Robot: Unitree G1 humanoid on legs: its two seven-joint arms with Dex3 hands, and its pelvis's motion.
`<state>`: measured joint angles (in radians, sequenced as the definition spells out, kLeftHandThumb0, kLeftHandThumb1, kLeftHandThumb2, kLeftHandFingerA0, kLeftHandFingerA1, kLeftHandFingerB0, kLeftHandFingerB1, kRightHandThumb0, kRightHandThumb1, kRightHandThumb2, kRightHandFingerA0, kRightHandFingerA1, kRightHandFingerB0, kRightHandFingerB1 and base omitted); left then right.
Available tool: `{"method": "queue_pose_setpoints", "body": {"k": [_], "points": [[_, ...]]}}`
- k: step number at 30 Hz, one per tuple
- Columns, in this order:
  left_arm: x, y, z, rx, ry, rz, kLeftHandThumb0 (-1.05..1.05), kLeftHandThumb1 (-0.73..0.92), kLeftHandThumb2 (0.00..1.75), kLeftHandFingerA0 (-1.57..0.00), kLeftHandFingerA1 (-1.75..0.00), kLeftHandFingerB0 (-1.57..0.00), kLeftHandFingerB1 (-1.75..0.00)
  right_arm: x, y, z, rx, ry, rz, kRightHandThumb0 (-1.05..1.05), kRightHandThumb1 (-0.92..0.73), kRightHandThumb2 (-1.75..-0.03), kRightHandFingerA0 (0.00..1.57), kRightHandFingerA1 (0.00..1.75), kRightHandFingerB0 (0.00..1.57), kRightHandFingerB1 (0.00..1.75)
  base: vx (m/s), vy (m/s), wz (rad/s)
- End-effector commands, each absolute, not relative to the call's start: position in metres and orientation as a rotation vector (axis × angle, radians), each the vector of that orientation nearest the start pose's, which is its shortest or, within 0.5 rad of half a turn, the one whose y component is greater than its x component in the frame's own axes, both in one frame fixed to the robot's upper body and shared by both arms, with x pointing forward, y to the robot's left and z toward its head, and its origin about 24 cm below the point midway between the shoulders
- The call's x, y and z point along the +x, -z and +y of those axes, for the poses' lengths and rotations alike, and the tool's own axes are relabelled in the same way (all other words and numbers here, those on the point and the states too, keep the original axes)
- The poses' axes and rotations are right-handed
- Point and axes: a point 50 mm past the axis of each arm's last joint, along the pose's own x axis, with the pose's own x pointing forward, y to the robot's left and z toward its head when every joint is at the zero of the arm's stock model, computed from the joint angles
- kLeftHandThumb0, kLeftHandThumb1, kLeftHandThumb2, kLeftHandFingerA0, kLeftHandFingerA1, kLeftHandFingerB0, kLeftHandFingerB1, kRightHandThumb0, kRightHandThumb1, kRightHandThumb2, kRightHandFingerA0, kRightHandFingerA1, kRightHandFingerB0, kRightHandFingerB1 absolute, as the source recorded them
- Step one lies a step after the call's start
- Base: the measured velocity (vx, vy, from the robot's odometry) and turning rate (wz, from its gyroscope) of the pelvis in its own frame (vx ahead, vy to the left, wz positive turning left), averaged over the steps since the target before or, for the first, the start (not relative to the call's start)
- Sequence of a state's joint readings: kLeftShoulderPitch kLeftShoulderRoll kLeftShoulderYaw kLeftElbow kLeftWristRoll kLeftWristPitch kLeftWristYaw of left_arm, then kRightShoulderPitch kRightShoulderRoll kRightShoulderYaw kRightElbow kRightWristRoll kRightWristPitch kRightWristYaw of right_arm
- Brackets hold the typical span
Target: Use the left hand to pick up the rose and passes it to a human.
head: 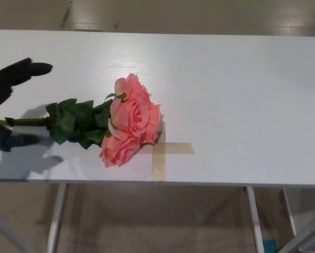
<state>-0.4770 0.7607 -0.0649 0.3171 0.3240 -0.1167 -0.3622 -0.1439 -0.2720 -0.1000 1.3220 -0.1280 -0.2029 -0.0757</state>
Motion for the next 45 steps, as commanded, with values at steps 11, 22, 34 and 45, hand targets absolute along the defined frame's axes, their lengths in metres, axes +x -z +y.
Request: {"method": "queue_pose_setpoints", "body": {"k": [11, 22, 34, 45], "points": [[0.36, -0.138, 0.235, 1.302, 0.266, 0.11, -0.29, 0.23, 0.82, 0.0, -0.48, 0.0, -0.48, 0.145, 0.135, -0.265, -0.335, 0.194, 0.96, -0.6, -0.6, -0.92, 0.58, 0.6, 0.36, 0.49, 0.0, 0.0, 0.0], [0.373, -0.125, 0.214, 1.359, 0.298, 0.117, -0.3, 0.22, 0.82, 0.0, -0.47, 0.0, -0.48, 0.147, 0.134, -0.266, -0.328, 0.19, 0.954, -0.59, -0.6, -0.92, 0.56, 0.6, 0.36, 0.49, 0.0, 0.0, 0.0], [0.38, -0.113, 0.195, 1.372, 0.325, 0.14, -0.31, 0.21, 0.82, 0.0, -0.46, -0.01, -0.48, 0.152, 0.133, -0.264, -0.281, 0.207, 0.941, -0.59, -0.6, -0.92, 0.57, 0.59, 0.36, 0.49, 0.0, 0.0, 0.0], [0.38, -0.105, 0.187, 1.434, 0.367, 0.109, -0.32, 0.67, 0.6, -0.7, -0.74, -0.31, -0.32, 0.153, 0.133, -0.262, -0.276, 0.202, 0.933, -0.59, -0.6, -0.92, 0.57, 0.59, 0.36, 0.49, 0.0, 0.0, 0.0]]}}
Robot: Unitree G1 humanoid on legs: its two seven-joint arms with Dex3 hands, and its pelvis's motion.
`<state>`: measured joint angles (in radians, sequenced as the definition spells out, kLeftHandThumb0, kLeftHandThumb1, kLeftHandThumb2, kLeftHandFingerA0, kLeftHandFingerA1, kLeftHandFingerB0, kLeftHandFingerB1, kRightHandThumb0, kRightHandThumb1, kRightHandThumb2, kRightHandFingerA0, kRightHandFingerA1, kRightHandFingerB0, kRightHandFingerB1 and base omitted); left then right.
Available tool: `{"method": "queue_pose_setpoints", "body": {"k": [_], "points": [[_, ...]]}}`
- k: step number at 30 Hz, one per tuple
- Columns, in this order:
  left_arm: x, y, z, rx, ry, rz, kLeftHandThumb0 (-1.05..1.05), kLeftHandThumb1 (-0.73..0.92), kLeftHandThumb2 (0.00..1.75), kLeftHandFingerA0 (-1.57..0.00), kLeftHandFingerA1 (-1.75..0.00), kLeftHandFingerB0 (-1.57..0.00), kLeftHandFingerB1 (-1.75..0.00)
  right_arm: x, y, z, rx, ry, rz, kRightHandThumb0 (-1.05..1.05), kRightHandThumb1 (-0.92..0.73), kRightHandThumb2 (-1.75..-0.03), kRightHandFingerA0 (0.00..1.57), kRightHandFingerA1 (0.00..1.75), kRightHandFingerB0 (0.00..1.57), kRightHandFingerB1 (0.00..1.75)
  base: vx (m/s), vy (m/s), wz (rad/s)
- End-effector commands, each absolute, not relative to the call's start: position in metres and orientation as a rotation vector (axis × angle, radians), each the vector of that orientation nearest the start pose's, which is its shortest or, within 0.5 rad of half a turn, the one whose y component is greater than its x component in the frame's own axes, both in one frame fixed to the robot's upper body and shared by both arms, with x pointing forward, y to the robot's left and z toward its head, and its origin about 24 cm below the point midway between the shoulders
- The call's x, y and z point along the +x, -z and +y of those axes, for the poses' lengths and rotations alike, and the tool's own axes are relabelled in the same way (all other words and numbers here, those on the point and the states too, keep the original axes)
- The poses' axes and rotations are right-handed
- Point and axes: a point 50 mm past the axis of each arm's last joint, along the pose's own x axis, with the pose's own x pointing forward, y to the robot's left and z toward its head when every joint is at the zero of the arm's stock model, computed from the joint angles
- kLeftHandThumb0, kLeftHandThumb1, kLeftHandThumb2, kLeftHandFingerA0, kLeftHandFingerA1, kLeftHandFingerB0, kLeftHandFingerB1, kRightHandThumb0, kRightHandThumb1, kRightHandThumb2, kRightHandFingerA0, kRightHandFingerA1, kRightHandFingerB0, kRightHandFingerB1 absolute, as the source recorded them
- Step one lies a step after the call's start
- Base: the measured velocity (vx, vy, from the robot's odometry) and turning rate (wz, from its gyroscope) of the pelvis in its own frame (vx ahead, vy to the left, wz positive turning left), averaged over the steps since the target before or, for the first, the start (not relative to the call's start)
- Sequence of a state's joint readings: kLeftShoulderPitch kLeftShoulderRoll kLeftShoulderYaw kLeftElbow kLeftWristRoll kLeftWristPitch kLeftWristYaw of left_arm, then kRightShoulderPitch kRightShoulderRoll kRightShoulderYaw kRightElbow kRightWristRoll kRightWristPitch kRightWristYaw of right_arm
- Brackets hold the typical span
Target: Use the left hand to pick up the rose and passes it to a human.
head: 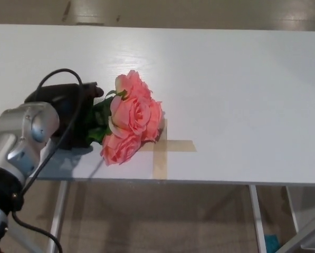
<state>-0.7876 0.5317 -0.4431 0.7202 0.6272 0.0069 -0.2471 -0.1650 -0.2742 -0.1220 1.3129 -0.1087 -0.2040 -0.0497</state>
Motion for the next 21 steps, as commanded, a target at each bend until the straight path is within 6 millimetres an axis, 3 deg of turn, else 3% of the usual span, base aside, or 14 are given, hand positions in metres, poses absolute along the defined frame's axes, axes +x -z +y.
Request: {"method": "queue_pose_setpoints", "body": {"k": [1, 5, 6, 9, 19, 20, 21], "points": [[0.379, -0.101, 0.186, 1.445, 0.372, 0.102, -0.16, 0.7, 0.55, -0.54, -1.65, -0.71, -0.4, 0.154, 0.133, -0.262, -0.27, 0.204, 0.932, -0.59, -0.6, -0.92, 0.57, 0.59, 0.37, 0.49, 0.0, 0.0, 0.0], [0.38, -0.096, 0.185, 1.463, 0.378, 0.087, -0.16, 0.7, 0.55, -0.54, -1.65, -0.71, -0.4, 0.155, 0.132, -0.263, -0.261, 0.206, 0.931, -0.59, -0.6, -0.92, 0.57, 0.59, 0.37, 0.49, 0.0, 0.0, 0.0], [0.38, -0.093, 0.184, 1.47, 0.385, 0.104, -0.14, 0.64, 0.6, -0.74, -1.32, -0.78, -0.49, 0.156, 0.132, -0.263, -0.264, 0.203, 0.932, -0.59, -0.6, -0.92, 0.57, 0.59, 0.36, 0.49, 0.0, 0.0, 0.0], [0.38, -0.088, 0.184, 1.485, 0.397, 0.146, -0.18, 0.68, 0.61, -0.77, -1.23, -0.8, -0.5, 0.157, 0.131, -0.262, -0.277, 0.194, 0.927, -0.58, -0.61, -0.93, 0.56, 0.59, 0.36, 0.49, 0.0, 0.0, 0.0], [0.379, -0.089, 0.186, 1.442, 0.388, 0.127, -0.17, 0.71, 0.63, -0.67, -1.4, -0.87, -0.56, 0.158, 0.131, -0.263, -0.281, 0.198, 0.925, -0.56, -0.61, -0.95, 0.55, 0.59, 0.36, 0.5, 0.0, 0.0, 0.0], [0.378, -0.089, 0.186, 1.445, 0.386, 0.123, -0.17, 0.71, 0.63, -0.66, -1.41, -0.87, -0.56, 0.158, 0.131, -0.263, -0.279, 0.2, 0.925, -0.54, -0.74, -0.64, 0.63, 0.46, 0.44, 0.34, 0.0, 0.0, 0.0], [0.378, -0.09, 0.186, 1.449, 0.384, 0.121, -0.17, 0.71, 0.63, -0.66, -1.41, -0.87, -0.56, 0.158, 0.131, -0.263, -0.278, 0.2, 0.926, -0.54, -0.74, -0.64, 0.63, 0.46, 0.44, 0.34, 0.0, 0.0, 0.0]]}}
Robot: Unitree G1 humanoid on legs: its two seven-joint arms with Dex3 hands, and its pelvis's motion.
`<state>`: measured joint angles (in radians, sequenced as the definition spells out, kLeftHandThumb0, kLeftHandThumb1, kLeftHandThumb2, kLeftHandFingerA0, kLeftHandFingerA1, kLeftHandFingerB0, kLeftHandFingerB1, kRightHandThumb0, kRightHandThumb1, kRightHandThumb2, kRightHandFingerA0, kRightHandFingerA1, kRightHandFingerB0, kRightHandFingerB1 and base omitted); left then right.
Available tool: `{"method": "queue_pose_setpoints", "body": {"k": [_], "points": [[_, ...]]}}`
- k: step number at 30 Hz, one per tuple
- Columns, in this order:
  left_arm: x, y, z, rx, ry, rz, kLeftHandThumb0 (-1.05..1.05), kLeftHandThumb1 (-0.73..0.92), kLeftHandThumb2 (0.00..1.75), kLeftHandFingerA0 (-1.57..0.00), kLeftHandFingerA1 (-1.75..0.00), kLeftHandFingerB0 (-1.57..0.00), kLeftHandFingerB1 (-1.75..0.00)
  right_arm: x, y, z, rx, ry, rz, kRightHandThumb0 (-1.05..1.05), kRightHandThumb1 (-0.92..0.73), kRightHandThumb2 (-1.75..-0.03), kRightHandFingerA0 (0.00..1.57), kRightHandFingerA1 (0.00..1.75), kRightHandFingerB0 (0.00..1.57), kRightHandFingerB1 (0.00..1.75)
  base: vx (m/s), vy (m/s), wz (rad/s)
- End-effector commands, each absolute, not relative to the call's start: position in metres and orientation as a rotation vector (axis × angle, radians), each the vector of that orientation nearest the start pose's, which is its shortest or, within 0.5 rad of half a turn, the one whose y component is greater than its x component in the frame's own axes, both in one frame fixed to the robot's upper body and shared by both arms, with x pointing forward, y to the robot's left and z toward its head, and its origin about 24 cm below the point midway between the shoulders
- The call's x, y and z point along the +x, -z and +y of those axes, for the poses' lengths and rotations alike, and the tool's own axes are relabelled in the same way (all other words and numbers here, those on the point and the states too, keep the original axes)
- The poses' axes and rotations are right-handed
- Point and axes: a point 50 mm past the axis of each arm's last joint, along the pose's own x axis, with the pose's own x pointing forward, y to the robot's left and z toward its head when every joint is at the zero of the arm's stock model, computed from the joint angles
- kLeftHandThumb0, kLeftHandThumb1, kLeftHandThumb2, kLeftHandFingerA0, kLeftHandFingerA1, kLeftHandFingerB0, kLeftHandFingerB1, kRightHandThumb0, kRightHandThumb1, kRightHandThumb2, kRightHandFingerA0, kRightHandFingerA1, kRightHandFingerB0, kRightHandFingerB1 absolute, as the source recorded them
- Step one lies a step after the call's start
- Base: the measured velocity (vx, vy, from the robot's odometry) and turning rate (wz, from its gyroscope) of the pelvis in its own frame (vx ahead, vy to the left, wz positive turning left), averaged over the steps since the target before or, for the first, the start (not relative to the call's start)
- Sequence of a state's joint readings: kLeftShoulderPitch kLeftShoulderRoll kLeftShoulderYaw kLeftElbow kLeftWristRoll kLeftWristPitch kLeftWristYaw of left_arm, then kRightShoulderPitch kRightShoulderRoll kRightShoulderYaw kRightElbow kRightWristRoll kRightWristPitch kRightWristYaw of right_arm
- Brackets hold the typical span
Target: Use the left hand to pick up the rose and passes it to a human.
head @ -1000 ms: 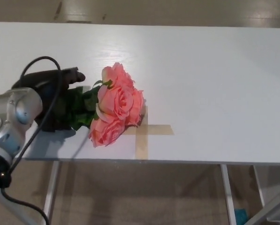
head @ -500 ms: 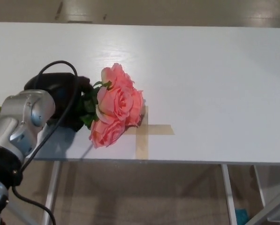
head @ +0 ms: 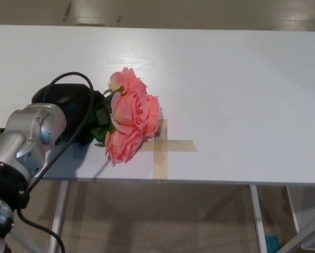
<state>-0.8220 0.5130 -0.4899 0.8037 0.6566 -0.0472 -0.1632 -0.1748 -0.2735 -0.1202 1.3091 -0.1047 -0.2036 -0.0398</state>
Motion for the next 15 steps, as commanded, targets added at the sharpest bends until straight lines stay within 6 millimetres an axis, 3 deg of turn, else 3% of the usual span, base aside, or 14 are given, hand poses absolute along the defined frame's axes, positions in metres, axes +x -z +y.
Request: {"method": "queue_pose_setpoints", "body": {"k": [1, 3, 5, 7, 8, 9, 10, 11, 14, 15], "points": [[0.378, -0.09, 0.185, 1.461, 0.378, 0.1, -0.17, 0.7, 0.62, -0.66, -1.43, -0.88, -0.57, 0.158, 0.131, -0.263, -0.275, 0.203, 0.926, -0.54, -0.74, -0.63, 0.63, 0.46, 0.45, 0.34, 0.0, 0.0, 0.0], [0.38, -0.096, 0.185, 1.519, 0.329, -0.001, -0.27, 0.61, 0.66, -0.69, -1.4, -0.77, -0.53, 0.159, 0.13, -0.263, -0.271, 0.205, 0.926, -0.54, -0.74, -0.63, 0.63, 0.46, 0.45, 0.34, 0.0, 0.0, 0.0], [0.383, -0.106, 0.183, 1.52, 0.289, -0.073, -0.19, 0.67, 0.6, -0.65, -1.5, -0.78, -0.47, 0.161, 0.129, -0.265, -0.276, 0.206, 0.923, -0.54, -0.74, -0.63, 0.63, 0.46, 0.45, 0.34, 0.0, 0.0, 0.0], [0.385, -0.114, 0.182, 1.514, 0.258, -0.113, -0.17, 0.66, 0.6, -0.65, -1.5, -0.85, -0.51, 0.162, 0.129, -0.265, -0.279, 0.203, 0.923, -0.54, -0.74, -0.63, 0.63, 0.46, 0.45, 0.34, 0.0, 0.0, 0.0], [0.386, -0.12, 0.182, 1.493, 0.232, -0.156, -0.17, 0.66, 0.6, -0.65, -1.5, -0.88, -0.66, 0.162, 0.129, -0.264, -0.282, 0.202, 0.924, -0.54, -0.74, -0.64, 0.62, 0.45, 0.45, 0.34, 0.0, 0.0, 0.0], [0.387, -0.128, 0.181, 1.472, 0.198, -0.211, -0.28, 0.65, 0.63, -0.73, -1.51, -0.83, -0.94, 0.161, 0.129, -0.264, -0.286, 0.2, 0.925, -0.54, -0.75, -0.64, 0.62, 0.45, 0.45, 0.34, 0.0, 0.0, 0.0], [0.387, -0.135, 0.18, 1.457, 0.17, -0.258, -0.28, 0.65, 0.63, -0.73, -1.51, -0.83, -0.94, 0.161, 0.129, -0.263, -0.289, 0.198, 0.925, -0.54, -0.75, -0.64, 0.62, 0.45, 0.45, 0.34, 0.0, 0.0, 0.0], [0.387, -0.141, 0.178, 1.44, 0.143, -0.298, -0.28, 0.68, 0.57, -0.72, -1.61, -0.73, -1.19, 0.161, 0.13, -0.263, -0.291, 0.196, 0.925, -0.54, -0.75, -0.64, 0.62, 0.45, 0.45, 0.34, 0.0, 0.0, 0.0], [0.387, -0.151, 0.173, 1.383, 0.108, -0.359, -0.24, 0.68, 0.58, -0.77, -1.62, -0.73, -1.21, 0.159, 0.13, -0.264, -0.298, 0.191, 0.929, -0.54, -0.75, -0.64, 0.63, 0.45, 0.46, 0.34, 0.0, 0.0, 0.0], [0.387, -0.156, 0.171, 1.264, 0.102, -0.366, -0.18, 0.75, 0.57, -0.74, -1.66, -0.65, -1.37, 0.159, 0.13, -0.264, -0.3, 0.189, 0.93, -0.54, -0.76, -0.64, 0.62, 0.45, 0.46, 0.34, 0.0, 0.0, 0.0]]}}
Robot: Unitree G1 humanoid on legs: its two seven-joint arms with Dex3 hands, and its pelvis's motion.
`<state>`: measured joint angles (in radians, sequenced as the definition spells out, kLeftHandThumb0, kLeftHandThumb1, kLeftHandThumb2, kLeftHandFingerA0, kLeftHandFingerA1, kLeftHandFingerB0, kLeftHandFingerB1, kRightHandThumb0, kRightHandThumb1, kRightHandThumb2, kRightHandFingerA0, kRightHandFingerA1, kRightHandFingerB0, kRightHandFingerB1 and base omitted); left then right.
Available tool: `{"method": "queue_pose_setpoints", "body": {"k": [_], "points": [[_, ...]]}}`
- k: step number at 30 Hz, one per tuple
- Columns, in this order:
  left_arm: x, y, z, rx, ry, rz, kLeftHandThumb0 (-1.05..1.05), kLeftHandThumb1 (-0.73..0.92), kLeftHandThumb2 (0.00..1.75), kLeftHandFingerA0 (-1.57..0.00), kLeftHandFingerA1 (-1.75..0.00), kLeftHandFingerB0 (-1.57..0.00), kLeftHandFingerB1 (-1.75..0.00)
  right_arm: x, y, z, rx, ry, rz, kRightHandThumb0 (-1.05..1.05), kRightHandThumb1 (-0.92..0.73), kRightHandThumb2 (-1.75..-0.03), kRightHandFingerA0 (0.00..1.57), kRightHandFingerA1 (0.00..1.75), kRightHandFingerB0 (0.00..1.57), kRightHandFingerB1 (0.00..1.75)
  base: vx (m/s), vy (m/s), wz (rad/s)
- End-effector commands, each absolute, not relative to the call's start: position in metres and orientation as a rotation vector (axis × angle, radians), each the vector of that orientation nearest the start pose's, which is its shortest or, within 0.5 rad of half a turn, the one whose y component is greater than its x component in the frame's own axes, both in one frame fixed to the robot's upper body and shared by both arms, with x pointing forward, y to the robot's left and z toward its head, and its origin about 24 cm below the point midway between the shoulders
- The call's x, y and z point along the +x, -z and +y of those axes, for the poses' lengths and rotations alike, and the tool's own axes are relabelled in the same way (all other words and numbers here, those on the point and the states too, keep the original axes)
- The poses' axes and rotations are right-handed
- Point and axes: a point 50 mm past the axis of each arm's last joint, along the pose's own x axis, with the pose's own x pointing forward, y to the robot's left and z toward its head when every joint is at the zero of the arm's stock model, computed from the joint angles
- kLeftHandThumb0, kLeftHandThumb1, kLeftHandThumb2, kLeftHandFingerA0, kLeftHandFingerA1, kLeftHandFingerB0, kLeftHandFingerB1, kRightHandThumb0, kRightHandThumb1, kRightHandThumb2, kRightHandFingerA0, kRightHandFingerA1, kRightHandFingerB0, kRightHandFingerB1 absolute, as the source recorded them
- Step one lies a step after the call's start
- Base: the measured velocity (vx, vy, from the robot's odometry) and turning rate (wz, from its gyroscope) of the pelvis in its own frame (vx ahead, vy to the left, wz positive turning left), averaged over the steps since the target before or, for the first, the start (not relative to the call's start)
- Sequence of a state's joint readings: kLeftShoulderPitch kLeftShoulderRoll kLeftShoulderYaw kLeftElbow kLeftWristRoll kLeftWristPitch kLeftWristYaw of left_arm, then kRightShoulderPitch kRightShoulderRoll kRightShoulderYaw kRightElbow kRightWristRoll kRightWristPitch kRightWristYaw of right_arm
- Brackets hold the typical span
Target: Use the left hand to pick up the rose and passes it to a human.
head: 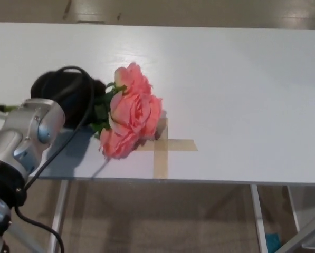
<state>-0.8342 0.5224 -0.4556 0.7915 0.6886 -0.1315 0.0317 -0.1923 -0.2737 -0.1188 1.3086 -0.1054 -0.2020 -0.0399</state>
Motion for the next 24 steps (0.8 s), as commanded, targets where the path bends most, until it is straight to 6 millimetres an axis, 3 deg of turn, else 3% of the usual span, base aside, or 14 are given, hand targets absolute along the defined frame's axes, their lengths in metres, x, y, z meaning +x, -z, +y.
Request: {"method": "queue_pose_setpoints", "body": {"k": [1, 4, 6, 7, 9, 11, 19, 21, 24], "points": [[0.386, -0.163, 0.168, 1.124, 0.102, -0.361, -0.13, 0.8, 0.6, -0.68, -1.65, -0.79, -1.02, 0.159, 0.13, -0.265, -0.305, 0.185, 0.931, -0.55, -0.76, -0.64, 0.62, 0.45, 0.46, 0.35, 0.0, 0.0, 0.0], [0.386, -0.174, 0.163, 0.929, 0.088, -0.335, -0.14, 0.83, 0.62, -0.68, -1.62, -0.85, -0.89, 0.16, 0.13, -0.264, -0.31, 0.181, 0.93, -0.55, -0.76, -0.64, 0.63, 0.45, 0.47, 0.35, 0.0, 0.0, 0.0], [0.386, -0.178, 0.162, 0.869, 0.084, -0.343, -0.14, 0.83, 0.64, -0.68, -1.59, -0.84, -0.91, 0.16, 0.13, -0.264, -0.31, 0.181, 0.932, -0.55, -0.76, -0.64, 0.63, 0.45, 0.47, 0.35, 0.0, 0.0, 0.0], [0.386, -0.188, 0.158, 0.803, 0.088, -0.354, -0.14, 0.84, 0.65, -0.69, -1.52, -0.8, -0.99, 0.16, 0.129, -0.266, -0.308, 0.186, 0.931, -0.56, -0.76, -0.64, 0.63, 0.45, 0.47, 0.35, 0.0, 0.0, 0.0], [0.383, -0.194, 0.155, 0.783, 0.087, -0.377, -0.14, 0.85, 0.65, -0.71, -1.5, -0.72, -1.15, 0.16, 0.129, -0.266, -0.312, 0.185, 0.934, -0.56, -0.76, -0.64, 0.63, 0.46, 0.47, 0.35, 0.0, 0.0, 0.0], [0.38, -0.2, 0.15, 0.763, 0.082, -0.423, -0.13, 0.85, 0.65, -0.72, -1.49, -0.69, -1.21, 0.16, 0.13, -0.265, -0.311, 0.182, 0.936, -0.56, -0.76, -0.64, 0.63, 0.45, 0.47, 0.35, 0.0, 0.0, 0.0], [0.372, -0.211, 0.144, 0.692, 0.088, -0.487, -0.16, 0.82, 0.7, -0.77, -1.47, -0.7, -1.23, 0.16, 0.13, -0.265, -0.304, 0.181, 0.938, -0.56, -0.76, -0.64, 0.63, 0.45, 0.47, 0.35, 0.0, 0.0, 0.0], [0.371, -0.225, 0.139, 0.481, 0.099, -0.495, -0.14, 0.83, 0.66, -0.85, -1.37, -0.72, -1.17, 0.16, 0.129, -0.266, -0.303, 0.18, 0.934, -0.56, -0.76, -0.64, 0.63, 0.45, 0.47, 0.35, 0.0, 0.0, 0.0], [0.37, -0.227, 0.14, 0.386, 0.11, -0.47, -0.14, 0.83, 0.66, -0.86, -1.34, -0.74, -1.13, 0.16, 0.129, -0.265, -0.303, 0.177, 0.935, -0.56, -0.77, -0.64, 0.63, 0.45, 0.47, 0.35, 0.0, 0.0, 0.0]]}}
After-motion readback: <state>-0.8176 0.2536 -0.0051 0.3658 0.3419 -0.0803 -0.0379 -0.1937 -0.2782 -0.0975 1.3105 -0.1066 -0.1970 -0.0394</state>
